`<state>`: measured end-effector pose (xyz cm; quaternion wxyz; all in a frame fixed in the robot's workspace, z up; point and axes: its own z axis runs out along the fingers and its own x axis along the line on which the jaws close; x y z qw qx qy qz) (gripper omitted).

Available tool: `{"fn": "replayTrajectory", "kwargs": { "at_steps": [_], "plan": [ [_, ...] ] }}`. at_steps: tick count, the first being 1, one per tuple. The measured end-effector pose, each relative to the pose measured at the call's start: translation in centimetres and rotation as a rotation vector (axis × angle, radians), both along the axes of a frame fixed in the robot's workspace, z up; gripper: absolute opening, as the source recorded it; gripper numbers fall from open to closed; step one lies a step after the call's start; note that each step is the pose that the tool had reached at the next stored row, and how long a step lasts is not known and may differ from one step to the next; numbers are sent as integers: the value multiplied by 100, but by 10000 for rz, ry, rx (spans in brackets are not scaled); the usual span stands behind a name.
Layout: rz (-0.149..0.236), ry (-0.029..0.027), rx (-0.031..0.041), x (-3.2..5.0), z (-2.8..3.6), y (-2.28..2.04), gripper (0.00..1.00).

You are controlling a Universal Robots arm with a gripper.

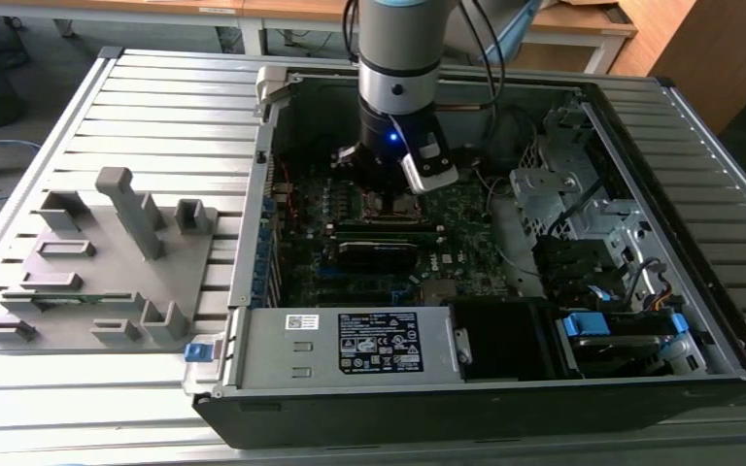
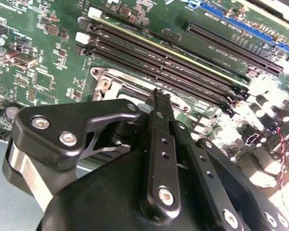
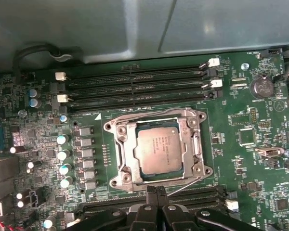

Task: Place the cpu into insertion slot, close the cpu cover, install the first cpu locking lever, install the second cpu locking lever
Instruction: 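Install the second cpu locking lever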

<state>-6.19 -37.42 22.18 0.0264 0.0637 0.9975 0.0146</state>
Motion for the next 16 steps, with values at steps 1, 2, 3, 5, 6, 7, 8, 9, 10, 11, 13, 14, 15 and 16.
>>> {"fn": "replayTrajectory", "kwargs": {
  "at_steps": [1,2,3,5,6,7,8,9,10,11,13,14,15,16],
  "plan": [
    [0,0,0,-10,-2,0,11],
    [0,0,0,-20,-3,0,11],
    [0,0,0,-28,-4,-1,11],
    [0,1,-2,-41,-5,-6,11],
    [1,1,-1,-43,-5,-10,11],
    [1,1,-3,-45,-5,-14,11],
    [2,1,-7,-47,-5,-17,11],
    [11,0,-12,-47,-5,-21,11],
    [24,1,-18,-48,-5,-25,11],
    [35,0,-26,-49,-6,-28,11],
    [50,0,-36,-54,-8,-31,11],
    [60,-1,-38,-59,-9,-32,11],
    [75,0,-42,-66,-10,-32,11],
    [97,1,-48,-74,-12,-32,11]
  ]
}}
